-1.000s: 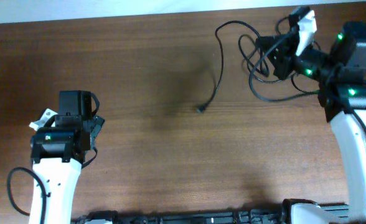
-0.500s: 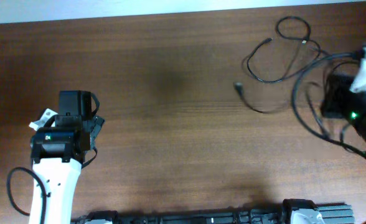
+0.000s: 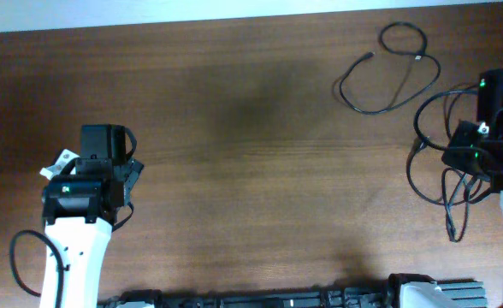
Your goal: Untangle cables
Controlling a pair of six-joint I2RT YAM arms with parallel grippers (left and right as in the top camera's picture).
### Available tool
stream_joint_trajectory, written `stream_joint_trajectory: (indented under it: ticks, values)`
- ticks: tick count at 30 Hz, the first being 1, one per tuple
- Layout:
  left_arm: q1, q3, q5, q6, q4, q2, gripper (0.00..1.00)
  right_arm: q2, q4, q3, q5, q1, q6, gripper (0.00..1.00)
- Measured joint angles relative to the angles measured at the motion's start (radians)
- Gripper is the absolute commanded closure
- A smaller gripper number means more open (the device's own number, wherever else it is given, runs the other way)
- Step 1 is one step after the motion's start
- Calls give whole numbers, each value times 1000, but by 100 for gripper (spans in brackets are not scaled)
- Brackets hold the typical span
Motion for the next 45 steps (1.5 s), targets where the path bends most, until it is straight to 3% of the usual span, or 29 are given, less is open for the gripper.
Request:
stream_joint_trajectory:
  ticks: [8, 20, 33, 37, 38, 39, 40, 41, 45]
  values:
    - [0, 0, 0, 0, 0, 0, 1, 0, 11, -34, -109, 0, 104, 96]
    - [0, 0, 0, 0, 0, 0, 1, 51, 372, -483, -104, 0, 180, 96]
    - [0, 0, 0, 0, 0, 0, 1, 349, 510, -491, 78, 0, 192, 96]
    - [0, 0, 0, 0, 0, 0, 1, 380, 546, -492, 29, 0, 193, 95]
    - [0, 0, 0, 0, 0, 0, 1, 380, 562, -495, 0, 0, 193, 88]
    - [0, 0, 0, 0, 0, 0, 1, 380, 571, -500, -14, 0, 193, 62]
    - [0, 0, 0, 0, 0, 0, 1, 380, 574, -504, -27, 0, 195, 44]
    - [0, 0, 0, 0, 0, 0, 1, 380, 575, -513, -34, 0, 201, 37]
    - [0, 0, 0, 0, 0, 0, 1, 380, 578, -518, -50, 0, 200, 26]
